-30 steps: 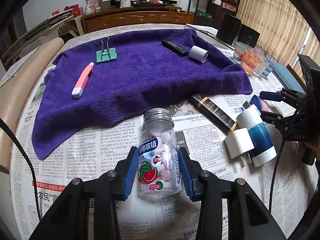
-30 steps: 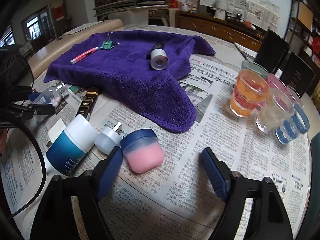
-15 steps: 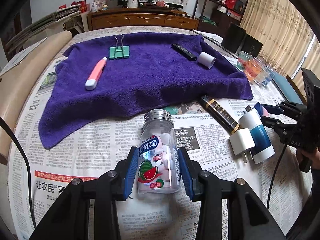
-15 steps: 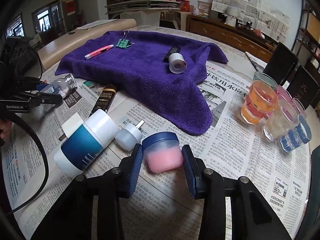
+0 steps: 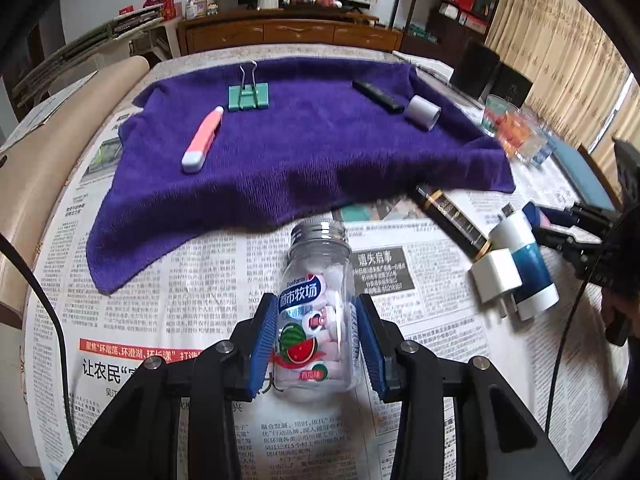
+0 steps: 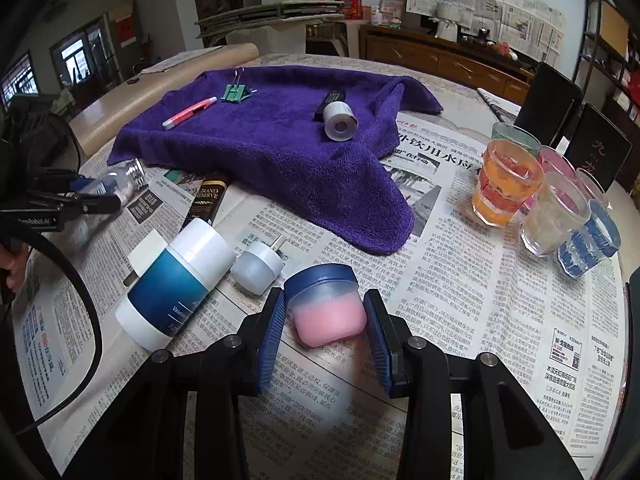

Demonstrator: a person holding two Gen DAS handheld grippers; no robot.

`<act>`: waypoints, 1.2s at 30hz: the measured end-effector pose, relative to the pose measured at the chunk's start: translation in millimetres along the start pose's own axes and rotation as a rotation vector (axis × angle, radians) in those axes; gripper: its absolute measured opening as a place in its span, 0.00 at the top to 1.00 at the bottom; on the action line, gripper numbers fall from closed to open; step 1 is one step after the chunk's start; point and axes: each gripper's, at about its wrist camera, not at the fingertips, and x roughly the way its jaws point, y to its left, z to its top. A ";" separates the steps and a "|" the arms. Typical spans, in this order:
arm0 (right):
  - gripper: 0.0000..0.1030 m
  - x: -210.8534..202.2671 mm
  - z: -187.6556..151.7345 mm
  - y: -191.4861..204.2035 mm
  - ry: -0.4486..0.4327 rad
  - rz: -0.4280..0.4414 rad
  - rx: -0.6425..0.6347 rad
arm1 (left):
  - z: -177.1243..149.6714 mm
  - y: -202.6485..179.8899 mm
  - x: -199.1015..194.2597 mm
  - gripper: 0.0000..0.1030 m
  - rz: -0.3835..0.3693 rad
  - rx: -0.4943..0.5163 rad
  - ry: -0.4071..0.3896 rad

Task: Organize rigid objects
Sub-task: 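Grasp the pink-lidded jar with the right tool while the left tool holds the candy jar, then carry the candy jar and pink-lidded jar onto the purple towel and open both tools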

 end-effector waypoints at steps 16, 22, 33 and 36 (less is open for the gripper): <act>0.61 -1.3 -1.2 2.8 0.006 0.000 -0.009 | -1.9 -12.0 1.5 0.63 0.066 0.050 -0.005; 0.61 -7.1 0.8 0.4 -0.010 0.003 0.005 | 1.9 -10.4 -8.1 0.63 0.057 0.039 -0.025; 0.61 -17.6 24.3 4.8 -0.030 0.020 0.041 | 34.3 5.1 -31.2 0.63 0.028 0.022 -0.066; 0.61 -21.1 43.5 9.4 -0.055 0.028 0.042 | 48.9 10.3 -35.3 0.63 0.026 0.027 -0.085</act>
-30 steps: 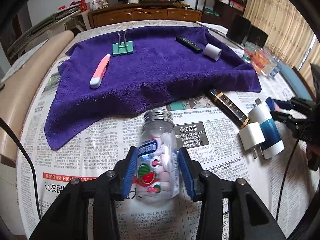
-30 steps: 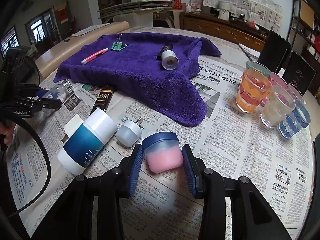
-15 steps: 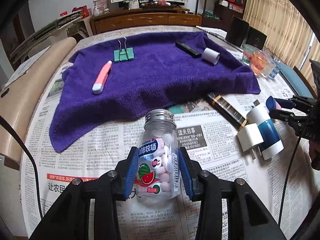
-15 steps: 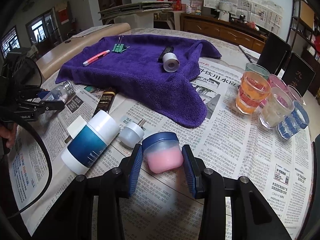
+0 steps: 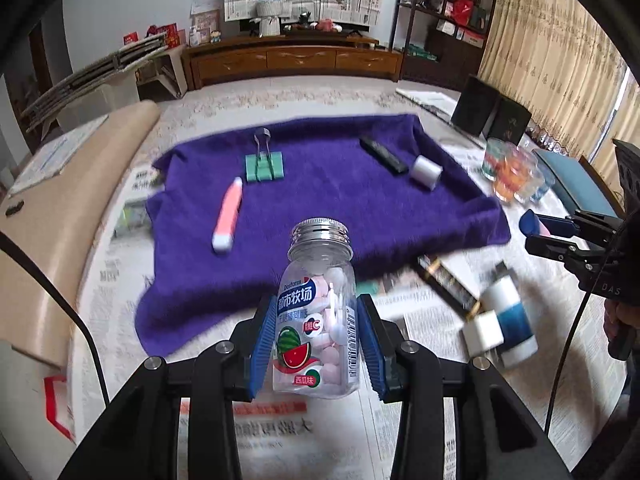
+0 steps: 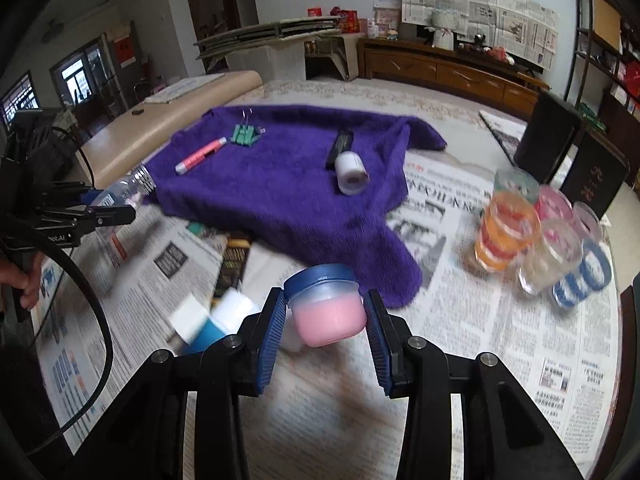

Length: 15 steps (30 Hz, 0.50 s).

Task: Organize rigid objects
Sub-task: 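Carry the candy jar and pink-lidded jar onto the purple towel and open both tools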

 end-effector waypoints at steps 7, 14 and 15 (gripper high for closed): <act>0.61 15.8 50.8 13.1 -0.029 0.024 -0.011 | 37.7 17.2 7.2 0.63 -0.003 -0.004 -0.028; 0.61 59.9 82.5 11.2 0.024 0.034 -0.024 | 55.9 36.7 46.3 0.63 -0.015 -0.030 0.005; 0.61 65.8 83.5 10.2 0.038 0.032 -0.025 | 57.3 38.2 53.0 0.63 -0.015 -0.031 0.013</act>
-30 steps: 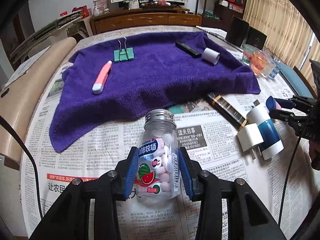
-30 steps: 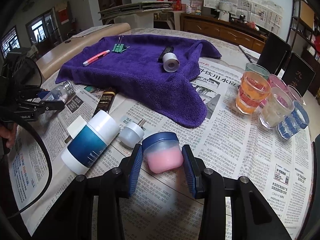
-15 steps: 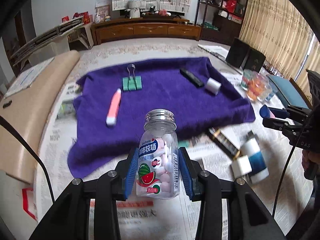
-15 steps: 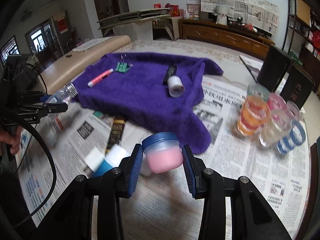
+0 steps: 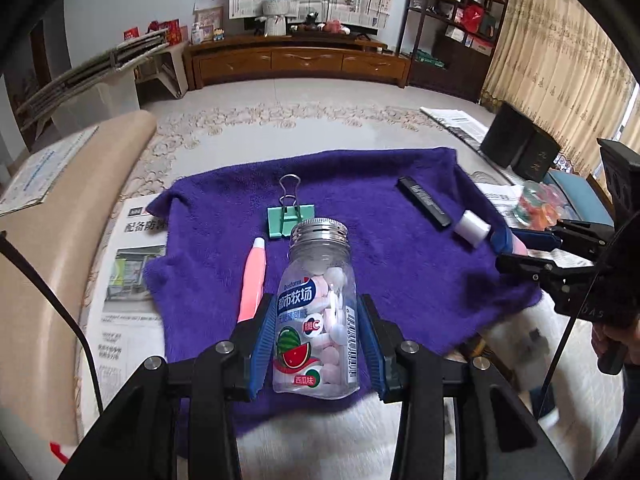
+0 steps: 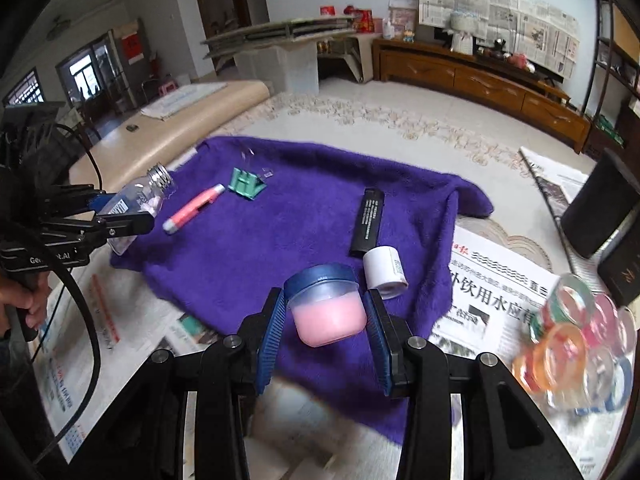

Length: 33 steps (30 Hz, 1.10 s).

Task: Organize rigid objects
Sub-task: 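Carry the candy jar and pink-lidded jar onto the purple towel and open both tools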

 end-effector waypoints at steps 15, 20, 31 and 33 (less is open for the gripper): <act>0.61 44.4 -4.3 -6.3 0.155 -0.081 -0.055 | -0.2 -3.7 52.1 0.63 0.012 0.062 0.097; 0.61 47.4 -3.3 -4.9 0.181 -0.090 -0.085 | 0.3 -8.0 52.1 0.62 0.034 0.104 0.110; 0.61 54.5 4.3 -4.5 0.252 -0.053 -0.118 | 3.7 -6.9 54.3 0.62 0.013 0.141 0.142; 0.61 54.4 4.6 -4.0 0.251 -0.049 -0.122 | 4.4 -8.1 54.9 0.56 0.026 0.153 0.148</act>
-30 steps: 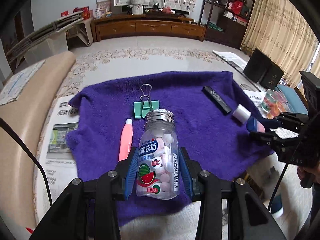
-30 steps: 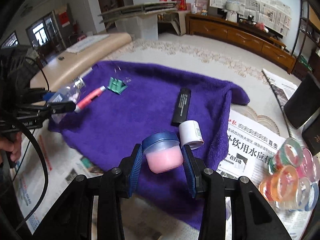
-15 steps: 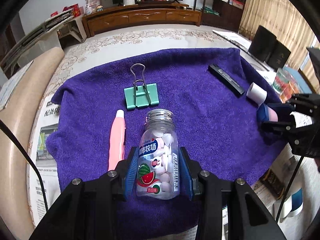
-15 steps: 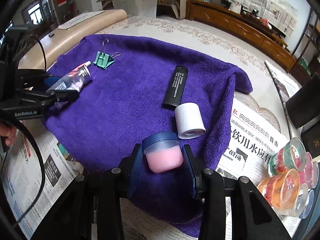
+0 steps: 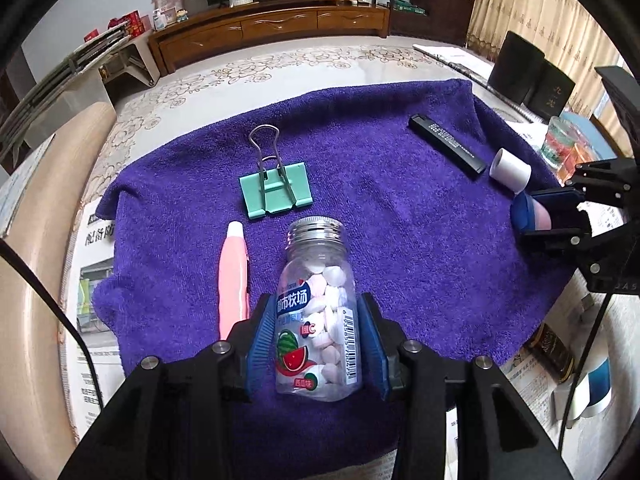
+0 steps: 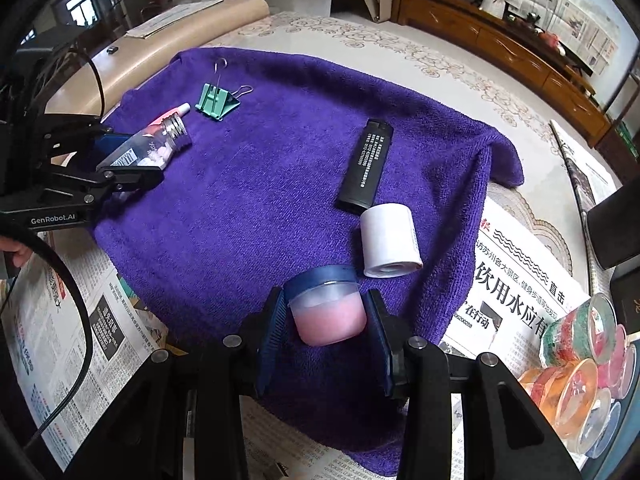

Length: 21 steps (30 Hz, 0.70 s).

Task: Organize rigid objects
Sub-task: 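Carry the candy jar and pink-lidded jar onto the purple towel and open both tools, then grasp the white plug charger with the left tool while the right tool grasps the small white USB light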

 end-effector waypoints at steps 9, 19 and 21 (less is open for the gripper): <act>0.51 -14.7 -8.7 -1.7 -0.034 0.031 0.034 | 4.1 3.3 0.2 0.43 -0.005 -0.013 0.038; 0.00 -84.0 -51.9 -0.2 -0.228 -0.028 0.199 | -21.8 -14.4 -73.1 0.00 -0.056 -0.086 -0.139; 0.00 -95.9 -67.1 -3.2 -0.239 -0.032 0.274 | -30.6 -21.4 -81.6 0.00 -0.078 -0.100 -0.149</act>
